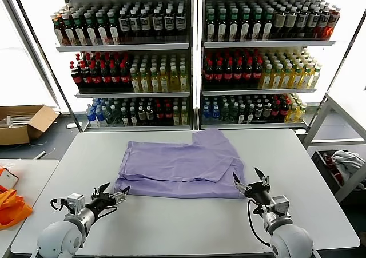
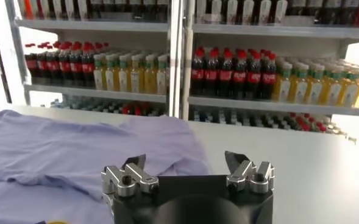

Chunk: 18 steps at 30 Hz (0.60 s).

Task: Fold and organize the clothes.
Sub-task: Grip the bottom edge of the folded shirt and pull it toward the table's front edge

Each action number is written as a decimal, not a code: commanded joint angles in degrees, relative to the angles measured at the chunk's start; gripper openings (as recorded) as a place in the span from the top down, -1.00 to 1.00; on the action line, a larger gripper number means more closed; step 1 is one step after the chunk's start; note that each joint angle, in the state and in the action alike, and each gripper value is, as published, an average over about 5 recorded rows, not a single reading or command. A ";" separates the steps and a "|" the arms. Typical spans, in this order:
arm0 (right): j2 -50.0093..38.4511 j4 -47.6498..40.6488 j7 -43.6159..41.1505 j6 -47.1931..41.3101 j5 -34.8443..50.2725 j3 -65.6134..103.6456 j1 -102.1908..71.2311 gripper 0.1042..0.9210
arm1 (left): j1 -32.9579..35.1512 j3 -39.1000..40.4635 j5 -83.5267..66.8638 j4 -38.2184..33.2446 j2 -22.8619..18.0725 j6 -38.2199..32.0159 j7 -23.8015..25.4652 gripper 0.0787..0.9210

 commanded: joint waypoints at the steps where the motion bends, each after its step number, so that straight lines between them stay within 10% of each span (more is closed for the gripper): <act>1: 2.30 0.96 4.20 -5.54 0.35 -1.21 -3.05 -0.72 | -0.95 0.34 0.39 1.37 -0.25 0.04 -0.19 -0.77; 10: 2.86 -0.01 4.45 -6.45 2.52 -2.58 -3.13 -0.14 | -1.52 0.95 -0.54 3.69 -0.39 -0.09 0.57 -0.73; 18: 2.54 -0.65 4.40 -5.79 2.58 -2.65 -2.17 0.39 | -0.33 1.17 -0.17 4.04 -0.57 0.00 1.82 -0.22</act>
